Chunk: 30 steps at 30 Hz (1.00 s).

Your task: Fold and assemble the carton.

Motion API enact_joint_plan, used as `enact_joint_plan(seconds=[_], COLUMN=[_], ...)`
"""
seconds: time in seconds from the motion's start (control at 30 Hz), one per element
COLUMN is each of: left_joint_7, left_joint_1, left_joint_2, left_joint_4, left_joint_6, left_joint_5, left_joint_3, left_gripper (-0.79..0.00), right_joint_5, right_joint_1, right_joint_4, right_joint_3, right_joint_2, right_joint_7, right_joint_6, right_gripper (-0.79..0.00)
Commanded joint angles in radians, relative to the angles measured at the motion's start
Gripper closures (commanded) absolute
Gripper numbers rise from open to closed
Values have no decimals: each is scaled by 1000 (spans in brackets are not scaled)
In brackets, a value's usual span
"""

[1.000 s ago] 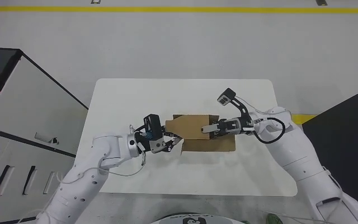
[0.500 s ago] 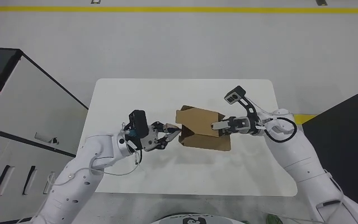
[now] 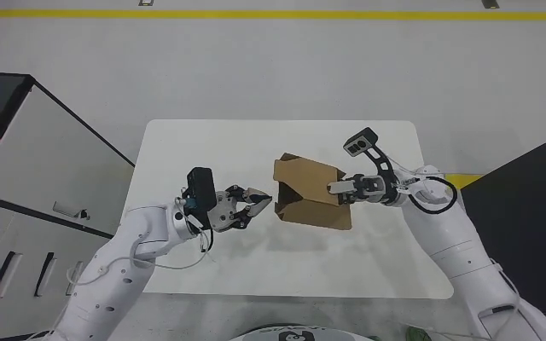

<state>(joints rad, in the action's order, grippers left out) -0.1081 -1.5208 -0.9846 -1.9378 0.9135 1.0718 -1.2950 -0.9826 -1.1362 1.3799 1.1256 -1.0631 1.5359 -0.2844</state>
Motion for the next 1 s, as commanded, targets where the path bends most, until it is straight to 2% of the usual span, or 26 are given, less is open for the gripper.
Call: enact_joint_plan(seconds=[0.0,0.33,0.4,0.67,0.97], left_joint_7=[-3,-34,-40,-42,-51], left_joint_1=[-2,-9,-13,-17,-21], left_joint_2=[0,0,0,0,2], left_joint_4=[-3,-11,-12,-17,-25], left_joint_6=[10,15,13,22,59], left_joint_5=[-4,0,-2,-8,-33], left_joint_3=[0,-10,-14,-15,-30], left_gripper=[0,0,0,0,0], right_joint_5=[-6,-7,12,-110,-135], right_joint_1=[1,3,-5,-17,-20], right_joint_4=[4,12,23,23,4], right_joint_3=[-2,-5,-6,-37,-60], right_joint_2=[-1,-2,-3,-13,-14], right_joint_7=[0,0,-29,0,0], right_joint_6=[0,0,5,0,0], right_gripper=[0,0,0,0,0])
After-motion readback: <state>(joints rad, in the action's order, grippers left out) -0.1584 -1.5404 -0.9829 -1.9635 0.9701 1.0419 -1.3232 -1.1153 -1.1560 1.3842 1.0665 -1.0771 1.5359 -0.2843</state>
